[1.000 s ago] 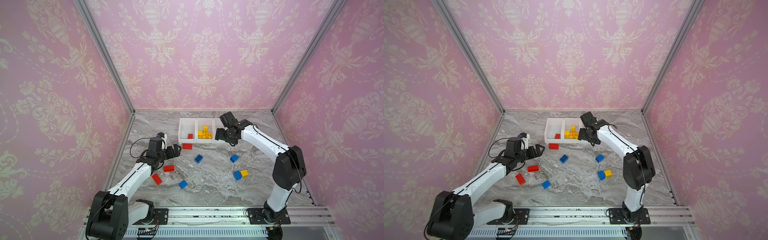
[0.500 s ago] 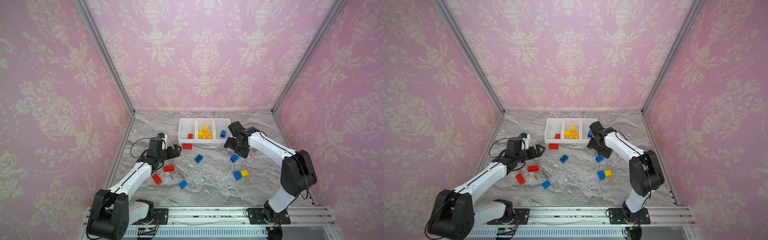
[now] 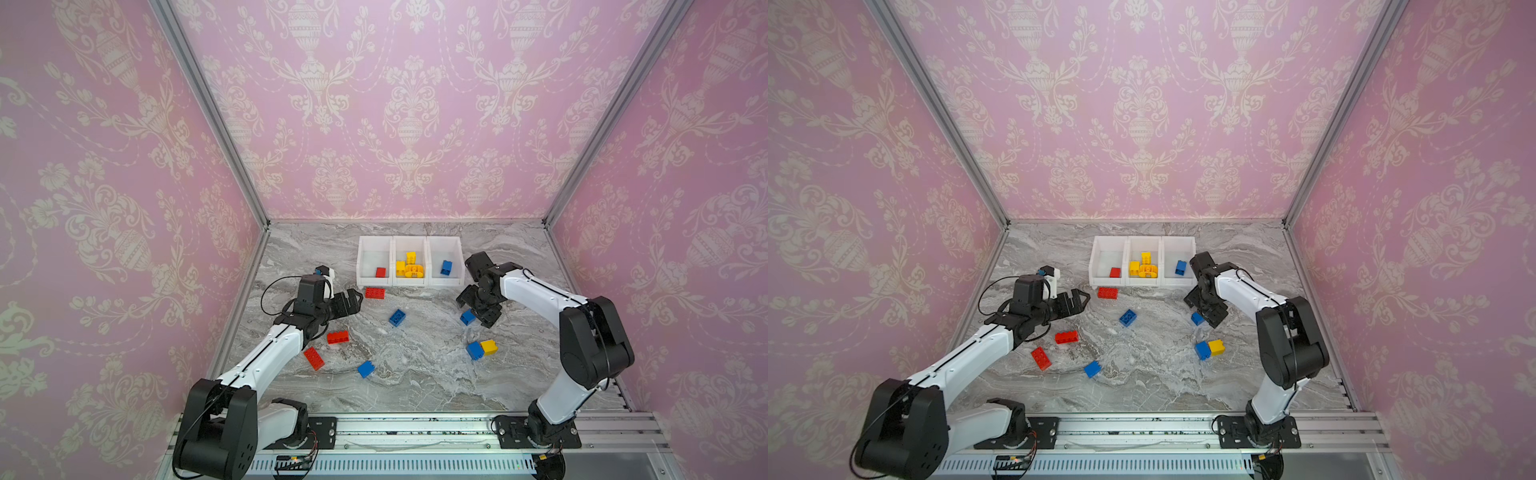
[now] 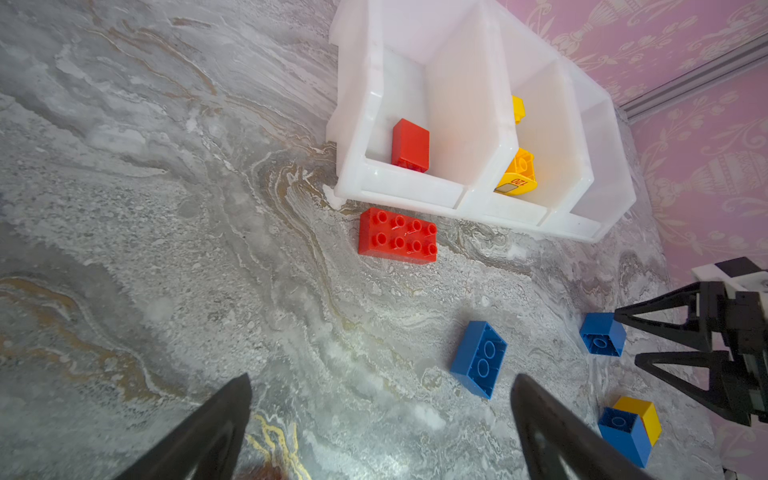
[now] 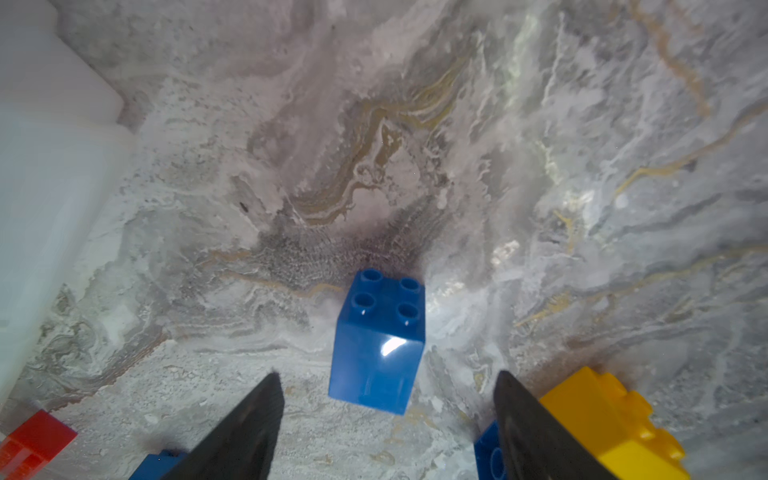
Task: Sort the legos into containers by color
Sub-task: 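Lower the right gripper onto the small blue brick and close it, then carry the blue brick to the compartment nearest the right arm and release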
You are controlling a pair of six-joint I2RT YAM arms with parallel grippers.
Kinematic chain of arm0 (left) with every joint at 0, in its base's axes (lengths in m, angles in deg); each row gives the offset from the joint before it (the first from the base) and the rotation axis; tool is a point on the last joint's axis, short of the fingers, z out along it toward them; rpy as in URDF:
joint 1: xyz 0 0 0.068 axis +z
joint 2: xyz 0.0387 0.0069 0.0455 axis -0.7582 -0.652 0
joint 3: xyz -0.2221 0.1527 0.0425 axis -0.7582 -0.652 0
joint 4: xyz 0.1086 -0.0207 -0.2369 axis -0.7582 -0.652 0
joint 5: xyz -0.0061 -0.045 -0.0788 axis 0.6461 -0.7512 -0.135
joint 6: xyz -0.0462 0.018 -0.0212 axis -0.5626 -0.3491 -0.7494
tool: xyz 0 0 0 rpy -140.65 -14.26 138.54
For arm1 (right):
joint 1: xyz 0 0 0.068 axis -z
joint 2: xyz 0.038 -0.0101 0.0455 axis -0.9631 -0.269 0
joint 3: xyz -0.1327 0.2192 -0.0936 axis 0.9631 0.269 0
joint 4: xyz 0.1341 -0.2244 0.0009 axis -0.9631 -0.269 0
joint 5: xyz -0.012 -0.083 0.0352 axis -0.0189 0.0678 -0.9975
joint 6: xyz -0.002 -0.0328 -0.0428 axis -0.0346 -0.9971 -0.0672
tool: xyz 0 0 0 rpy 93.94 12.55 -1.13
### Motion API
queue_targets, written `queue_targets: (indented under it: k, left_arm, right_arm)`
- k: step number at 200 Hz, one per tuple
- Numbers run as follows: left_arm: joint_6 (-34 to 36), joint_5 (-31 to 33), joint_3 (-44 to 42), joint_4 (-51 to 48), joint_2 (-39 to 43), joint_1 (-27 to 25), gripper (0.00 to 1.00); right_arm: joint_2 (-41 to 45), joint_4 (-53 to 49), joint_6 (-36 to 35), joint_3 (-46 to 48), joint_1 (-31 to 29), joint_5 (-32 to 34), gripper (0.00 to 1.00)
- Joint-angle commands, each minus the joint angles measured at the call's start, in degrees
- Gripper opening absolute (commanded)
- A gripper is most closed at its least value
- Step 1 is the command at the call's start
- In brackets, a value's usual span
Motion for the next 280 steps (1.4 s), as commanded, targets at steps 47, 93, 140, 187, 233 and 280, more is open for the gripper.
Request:
queue_targets:
  k: [47,93,140,187,233,280]
  left_arm:
    - [-0.38,1.63,0.61,-1.41,-0.62,0.38,0.99]
    - [-0.17,1.98,0.74,-1.66,-0.69,0.36,0.99]
    - [-0.19,2.16,0.44,-1.42,-1.12,0.41,0.99]
    - [-0.38,2.25,0.04,-1.32,-0.62,0.37,0.99]
    - [-0.46,2.34,-0.39,-1.49,0.03,0.38,0.99]
    - [-0.83,2.25,-0.80,-1.13,0.57,0.37,0.99]
  right_arm:
    - [-4.28,2.44,1.17,0.18,0.72,-0.95,0.76]
    - [-5.05,2.66,0.40,-0.05,1.51,-0.31,0.65]
    - [-5.13,3.08,0.28,0.55,1.67,-0.58,0.50]
    - [-4.60,3.33,0.24,0.85,1.71,-0.70,0.34]
    - [-3.36,2.58,-1.99,-0.09,1.61,-0.29,0.25]
    - [0.26,-1.05,-5.13,-5.09,-0.41,3.31,0.25]
